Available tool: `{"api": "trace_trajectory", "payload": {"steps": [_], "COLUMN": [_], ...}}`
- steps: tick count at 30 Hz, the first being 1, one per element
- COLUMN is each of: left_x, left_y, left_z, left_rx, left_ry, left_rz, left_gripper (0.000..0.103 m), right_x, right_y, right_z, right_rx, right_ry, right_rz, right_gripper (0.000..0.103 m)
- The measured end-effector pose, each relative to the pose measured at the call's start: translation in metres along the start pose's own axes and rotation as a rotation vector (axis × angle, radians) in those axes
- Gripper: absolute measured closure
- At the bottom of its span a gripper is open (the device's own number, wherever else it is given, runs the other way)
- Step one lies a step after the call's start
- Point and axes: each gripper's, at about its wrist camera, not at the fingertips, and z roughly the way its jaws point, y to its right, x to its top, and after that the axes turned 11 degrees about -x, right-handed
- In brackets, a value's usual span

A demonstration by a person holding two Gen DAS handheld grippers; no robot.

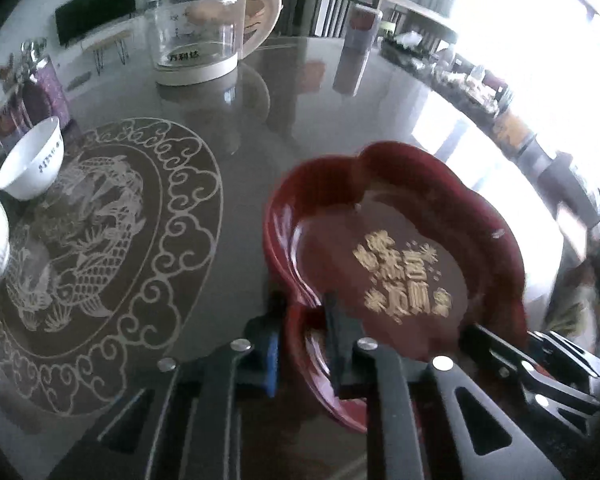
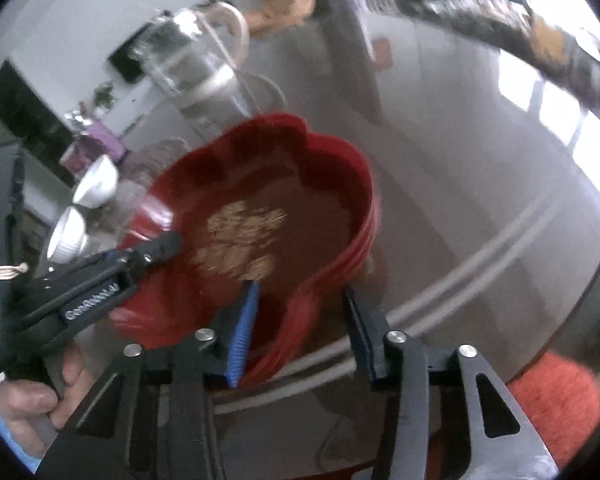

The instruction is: Organize plates and bowls

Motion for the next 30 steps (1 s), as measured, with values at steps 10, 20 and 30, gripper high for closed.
{"api": "trace_trajectory", "payload": {"steps": [10,20,30], "left_x": [0.049,0.101,0.098], "left_y": [-0.029,-0.1,-0.103], "left_z": [-0.016,0.019,0.039], "left_rx": [0.069,0.143,0.16], "left_ry": [0.098,0.124,0.136], "left_rz": [-0.023,-0.159,-0.178], "left_gripper": [0.086,0.086,0.047], "right_x": [0.062,0.126,0.137], "right_y": [-0.038,-0.095,-0.091], "right_z": [0.009,0.09,0.11], "right_rx": [0.004,0.037,0.041], "right_ry": [0.075,0.051,0.029], "right_rz": [-0.099,-0.256,-0.274], "right_gripper": [0.063,0.063,0.034]}}
